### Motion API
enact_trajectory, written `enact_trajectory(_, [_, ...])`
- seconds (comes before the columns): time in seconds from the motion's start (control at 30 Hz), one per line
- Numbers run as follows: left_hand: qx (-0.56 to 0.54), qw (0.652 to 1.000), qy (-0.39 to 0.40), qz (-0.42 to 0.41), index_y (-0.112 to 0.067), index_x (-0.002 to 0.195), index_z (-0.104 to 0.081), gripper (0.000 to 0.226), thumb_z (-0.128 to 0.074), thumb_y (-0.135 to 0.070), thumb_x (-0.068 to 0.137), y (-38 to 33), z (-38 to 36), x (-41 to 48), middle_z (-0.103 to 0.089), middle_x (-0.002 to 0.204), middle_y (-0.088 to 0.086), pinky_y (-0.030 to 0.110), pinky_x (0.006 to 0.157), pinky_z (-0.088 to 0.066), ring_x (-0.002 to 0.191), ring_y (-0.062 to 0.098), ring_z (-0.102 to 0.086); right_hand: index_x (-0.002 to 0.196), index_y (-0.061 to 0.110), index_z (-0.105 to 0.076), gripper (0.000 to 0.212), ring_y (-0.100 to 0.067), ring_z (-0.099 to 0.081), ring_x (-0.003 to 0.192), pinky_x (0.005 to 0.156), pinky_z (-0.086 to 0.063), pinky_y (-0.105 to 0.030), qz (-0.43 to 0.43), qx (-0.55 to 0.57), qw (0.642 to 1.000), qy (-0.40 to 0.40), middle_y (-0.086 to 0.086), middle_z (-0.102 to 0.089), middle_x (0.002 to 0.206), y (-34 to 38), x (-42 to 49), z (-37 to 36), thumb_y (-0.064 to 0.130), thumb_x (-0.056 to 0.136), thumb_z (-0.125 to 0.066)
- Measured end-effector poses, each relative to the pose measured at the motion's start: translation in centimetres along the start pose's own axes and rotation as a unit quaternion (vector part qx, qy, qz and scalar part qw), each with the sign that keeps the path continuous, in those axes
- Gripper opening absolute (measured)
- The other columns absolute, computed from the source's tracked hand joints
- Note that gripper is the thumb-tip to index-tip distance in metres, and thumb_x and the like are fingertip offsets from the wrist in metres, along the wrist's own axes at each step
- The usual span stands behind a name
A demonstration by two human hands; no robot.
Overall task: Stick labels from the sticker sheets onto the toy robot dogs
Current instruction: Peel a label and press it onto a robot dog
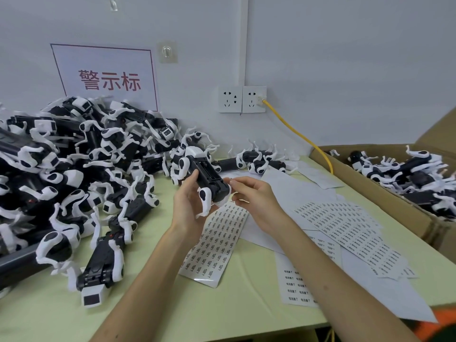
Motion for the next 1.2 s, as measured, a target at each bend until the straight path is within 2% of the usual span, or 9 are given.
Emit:
enact_trajectory(0.23, [0.042,0.999,-0.005,-0.011,-0.013,0.105,-0.075,0.042,-0.047,-0.044,0.104,-0.1,-0.1,-0.1,-0.078,0.112,0.01,0.027,0.073,-0.059,0.095,0.021,-0.077,0.086,0.01,-0.076,0.01,-0.011,-0.056,0.06,0.065,-0.051,-0.025,0.035,-0.063,0.996,-0.043,-0.007,-0.073,0.08,0.0,0.4,0.4,0.008,0.094,-0.07])
enact_trajectory(0.33, [0.06,0.998,-0.014,-0.019,-0.019,0.094,-0.08,0.042,-0.049,-0.045,0.103,0.0,-0.1,-0.2,-0.078,0.111,0.014,0.038,0.091,-0.053,0.096,0.024,-0.076,0.078,0.012,-0.075,0.011,-0.006,-0.057,0.059,0.061,-0.049,-0.022,0.109,-0.173,0.974,-0.091,0.008,-0.071,0.069,0.3,0.5,0.6,0.012,0.089,-0.075])
enact_trajectory(0.4, [0.08,0.996,-0.022,-0.021,-0.017,0.1,-0.08,0.043,-0.05,-0.047,0.102,0.1,-0.1,-0.1,-0.077,0.114,0.015,0.042,0.103,-0.047,0.101,0.027,-0.075,0.073,0.015,-0.074,0.013,-0.002,-0.054,0.056,0.059,-0.045,-0.017,0.167,-0.243,0.947,-0.124,0.013,-0.065,0.061,0.3,0.4,0.4,0.013,0.086,-0.079])
enact_trajectory(0.5, [0.092,0.995,-0.04,-0.024,-0.008,0.114,-0.077,0.049,-0.054,-0.049,0.099,0.4,-0.1,0.0,-0.078,0.112,0.011,0.033,0.092,-0.048,0.101,0.025,-0.075,0.072,0.017,-0.072,0.014,-0.002,-0.054,0.054,0.056,-0.04,-0.012,0.207,-0.274,0.928,-0.147,0.011,-0.063,0.059,0.2,0.2,0.1,0.014,0.085,-0.078])
enact_trajectory(0.6, [0.082,0.992,-0.093,-0.036,-0.016,0.097,-0.081,0.037,-0.063,-0.048,0.094,0.4,0.5,0.4,-0.079,0.104,0.01,0.029,0.08,-0.047,0.09,0.021,-0.074,0.073,0.018,-0.071,0.014,-0.003,-0.056,0.056,0.057,-0.043,-0.013,0.221,-0.272,0.92,-0.173,0.006,-0.066,0.062,0.4,0.1,0.6,0.012,0.086,-0.075])
enact_trajectory(0.73, [0.053,0.986,-0.152,-0.033,-0.005,0.108,-0.075,0.052,-0.071,-0.053,0.088,0.3,1.6,0.8,-0.072,0.103,0.007,0.035,0.089,-0.041,0.093,0.02,-0.061,0.081,0.021,-0.076,0.011,-0.004,-0.056,0.055,0.059,-0.048,-0.021,0.169,-0.183,0.957,-0.151,0.009,-0.065,0.06,0.8,0.2,1.4,0.015,0.09,-0.073])
enact_trajectory(0.9, [0.007,0.991,-0.131,-0.018,-0.016,0.104,-0.07,0.022,-0.075,-0.032,0.09,0.6,1.9,1.0,-0.071,0.103,0.007,0.026,0.082,-0.044,0.076,0.012,-0.067,0.099,0.015,-0.08,0.018,-0.011,-0.047,0.05,0.052,-0.038,-0.023,0.069,0.001,0.994,-0.088,-0.002,-0.061,0.06,0.8,0.1,0.7,0.006,0.095,-0.064])
enact_trajectory(1.07, [-0.101,0.99,-0.096,-0.007,-0.012,0.121,-0.069,0.026,-0.069,-0.02,0.096,0.9,1.7,1.0,-0.077,0.117,0.006,0.029,0.092,-0.052,0.102,0.018,-0.076,0.119,0.018,-0.074,0.03,-0.01,-0.031,0.046,0.052,-0.029,-0.024,-0.013,0.13,0.991,0.023,0.0,-0.05,0.055,0.7,-0.1,-0.2,0.012,0.096,-0.055])
enact_trajectory(1.2, [-0.126,0.99,-0.066,-0.011,-0.011,0.114,-0.072,0.021,-0.065,-0.025,0.099,0.8,1.7,1.0,-0.077,0.115,0.008,0.033,0.097,-0.051,0.11,0.024,-0.074,0.122,0.022,-0.075,0.04,-0.01,-0.025,0.046,0.045,-0.026,-0.022,-0.057,0.195,0.972,0.121,0.001,-0.041,0.05,0.5,-0.8,-1.6,0.017,0.086,-0.059])
Point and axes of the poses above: each hand's wrist, its own x-axis towards the middle knuckle, its own z-axis out of the back of the hand, y = z × x, the point moved 3 cm from there along x, towards the middle knuckle
